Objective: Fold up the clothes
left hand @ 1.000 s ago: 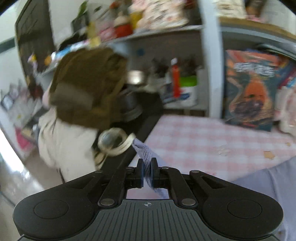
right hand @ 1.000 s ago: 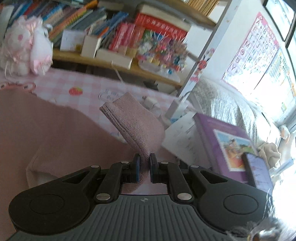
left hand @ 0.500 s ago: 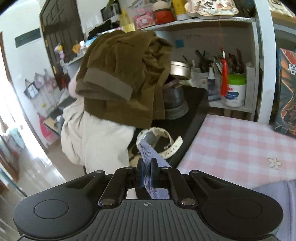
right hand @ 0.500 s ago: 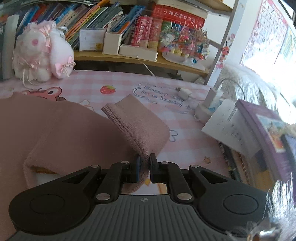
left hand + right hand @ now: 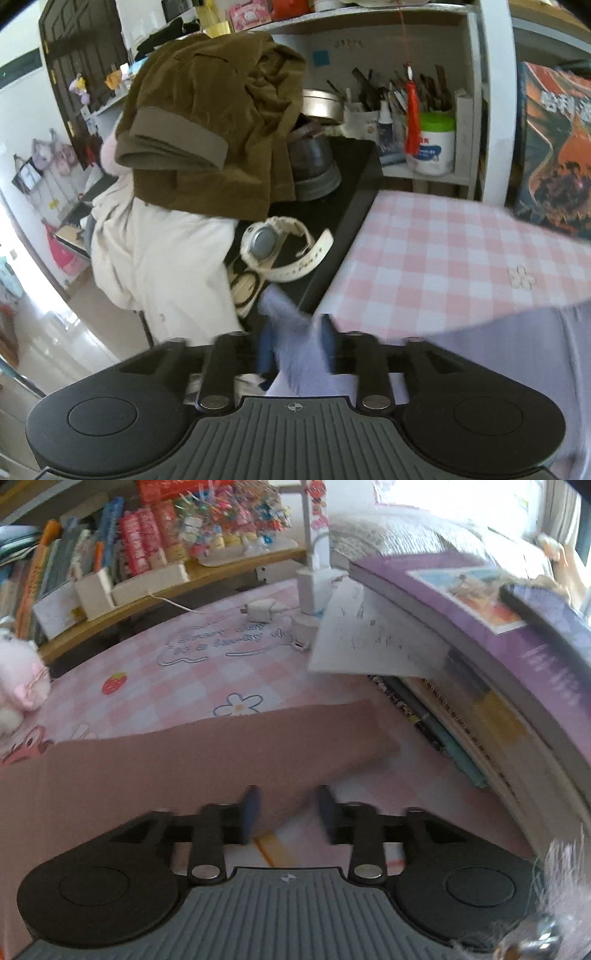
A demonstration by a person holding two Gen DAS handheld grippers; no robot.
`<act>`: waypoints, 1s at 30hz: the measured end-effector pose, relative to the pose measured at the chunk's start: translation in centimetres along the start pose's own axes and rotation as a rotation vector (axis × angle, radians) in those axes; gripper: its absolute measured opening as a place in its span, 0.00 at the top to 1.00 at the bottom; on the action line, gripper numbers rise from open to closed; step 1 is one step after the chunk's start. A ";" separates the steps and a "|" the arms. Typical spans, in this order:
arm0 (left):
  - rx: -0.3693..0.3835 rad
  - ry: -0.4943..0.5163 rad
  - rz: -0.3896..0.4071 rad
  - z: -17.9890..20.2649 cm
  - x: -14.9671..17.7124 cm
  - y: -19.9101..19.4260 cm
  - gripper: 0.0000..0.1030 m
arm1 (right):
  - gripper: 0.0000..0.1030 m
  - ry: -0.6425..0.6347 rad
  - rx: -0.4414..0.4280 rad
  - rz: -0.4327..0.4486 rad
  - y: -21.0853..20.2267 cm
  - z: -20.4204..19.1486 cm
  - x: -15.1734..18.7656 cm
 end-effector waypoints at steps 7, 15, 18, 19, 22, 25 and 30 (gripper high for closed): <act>0.283 0.022 -0.006 2.1 5.4 -7.0 0.35 | 0.49 -0.171 -0.205 -0.062 -4.8 -4.9 5.4; 0.598 -0.041 -0.160 8.4 10.6 -11.2 0.35 | 0.52 -0.319 -0.322 -0.134 -9.2 -11.1 12.9; 0.625 -0.078 -0.218 9.4 11.7 -10.8 0.38 | 0.58 -0.369 -0.277 -0.127 -10.0 -11.9 14.7; 0.631 -0.087 -0.235 9.7 11.9 -10.6 0.40 | 0.58 -0.368 -0.262 -0.121 -10.2 -11.8 15.1; 0.651 -0.064 -0.261 11.0 12.4 -10.6 0.64 | 0.63 -0.327 -0.261 -0.145 -10.1 -11.4 15.7; 0.637 0.030 -0.241 11.9 13.0 -11.2 0.89 | 0.70 -0.327 -0.274 -0.165 -10.5 -11.7 16.9; 0.632 0.051 -0.226 12.1 12.8 -10.9 0.97 | 0.86 -0.332 -0.257 -0.148 -10.6 -12.0 17.7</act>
Point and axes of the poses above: each gripper's, at about its wrist camera, not at the fingertips, and y roughly the way its jaws point, z to its right, x to its underside, the point moved 6 cm from there along y, roughly the way its jaws point, and after that the axes turned 5 degrees about -x, right-handed, at the moved point
